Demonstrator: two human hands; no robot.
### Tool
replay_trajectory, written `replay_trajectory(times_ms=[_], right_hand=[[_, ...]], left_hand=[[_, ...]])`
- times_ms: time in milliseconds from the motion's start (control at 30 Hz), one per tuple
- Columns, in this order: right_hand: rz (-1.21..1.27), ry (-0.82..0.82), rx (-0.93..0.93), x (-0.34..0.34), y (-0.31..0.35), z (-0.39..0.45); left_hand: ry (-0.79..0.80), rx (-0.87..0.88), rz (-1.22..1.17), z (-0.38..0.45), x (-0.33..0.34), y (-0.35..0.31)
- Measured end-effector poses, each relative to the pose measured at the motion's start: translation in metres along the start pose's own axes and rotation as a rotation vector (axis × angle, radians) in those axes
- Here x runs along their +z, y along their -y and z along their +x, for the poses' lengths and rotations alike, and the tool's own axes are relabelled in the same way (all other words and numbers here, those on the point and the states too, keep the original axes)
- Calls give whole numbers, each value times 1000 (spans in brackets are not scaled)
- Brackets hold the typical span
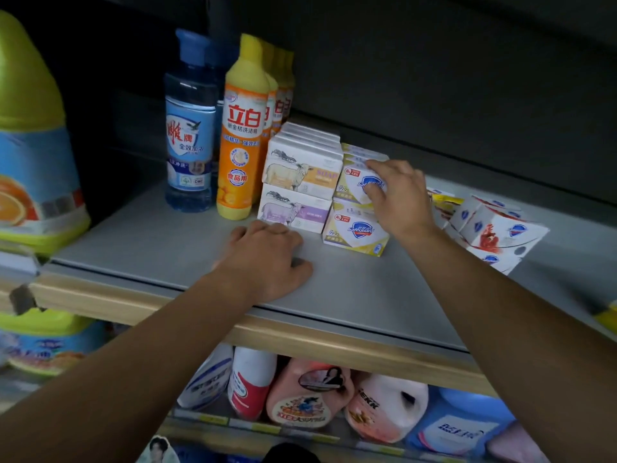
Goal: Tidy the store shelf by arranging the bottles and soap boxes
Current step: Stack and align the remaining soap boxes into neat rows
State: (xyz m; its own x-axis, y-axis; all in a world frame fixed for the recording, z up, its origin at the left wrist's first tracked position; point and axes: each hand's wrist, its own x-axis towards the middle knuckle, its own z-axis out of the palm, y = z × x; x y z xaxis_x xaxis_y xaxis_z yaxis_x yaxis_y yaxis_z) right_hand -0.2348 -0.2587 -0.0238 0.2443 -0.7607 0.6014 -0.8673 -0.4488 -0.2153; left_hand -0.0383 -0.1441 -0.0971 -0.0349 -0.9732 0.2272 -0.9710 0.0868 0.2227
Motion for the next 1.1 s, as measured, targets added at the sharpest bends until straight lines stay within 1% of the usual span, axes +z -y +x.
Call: replay_trajectory(times_ms=[133, 233, 400, 500, 667, 733, 833, 933, 1033, 1100], right_hand=[[-13, 32, -13, -3, -1, 0], [-8, 69, 10, -8, -2, -5], [130, -26, 92, -28, -16, -41], [94, 63, 134, -38, -36, -73], [-12, 379, 212, -39, -74, -113], [-33, 443, 215, -36, -79, -120], [-40, 438, 197, -33, -80, -122], [-43, 420, 190, -31, -82, -122], [-43, 418, 188, -31, -83, -123], [-35, 425, 188, -31, -82, -122]], left_hand=[[1, 1, -9, -2, -2, -1], [9, -8, -18, -3, -5, -3], [3, -3, -8, -9, -11, -7], [-20, 15, -8, -13, -15, -10], [-112, 30, -148, -19, -22, -19], [-159, 73, -186, -17, -26, -27], [-263, 170, -185, -4, -40, -49], [-322, 241, -182, 20, -58, -81], [-339, 304, -181, 53, -74, -115], [-307, 343, -146, 81, -80, -136]])
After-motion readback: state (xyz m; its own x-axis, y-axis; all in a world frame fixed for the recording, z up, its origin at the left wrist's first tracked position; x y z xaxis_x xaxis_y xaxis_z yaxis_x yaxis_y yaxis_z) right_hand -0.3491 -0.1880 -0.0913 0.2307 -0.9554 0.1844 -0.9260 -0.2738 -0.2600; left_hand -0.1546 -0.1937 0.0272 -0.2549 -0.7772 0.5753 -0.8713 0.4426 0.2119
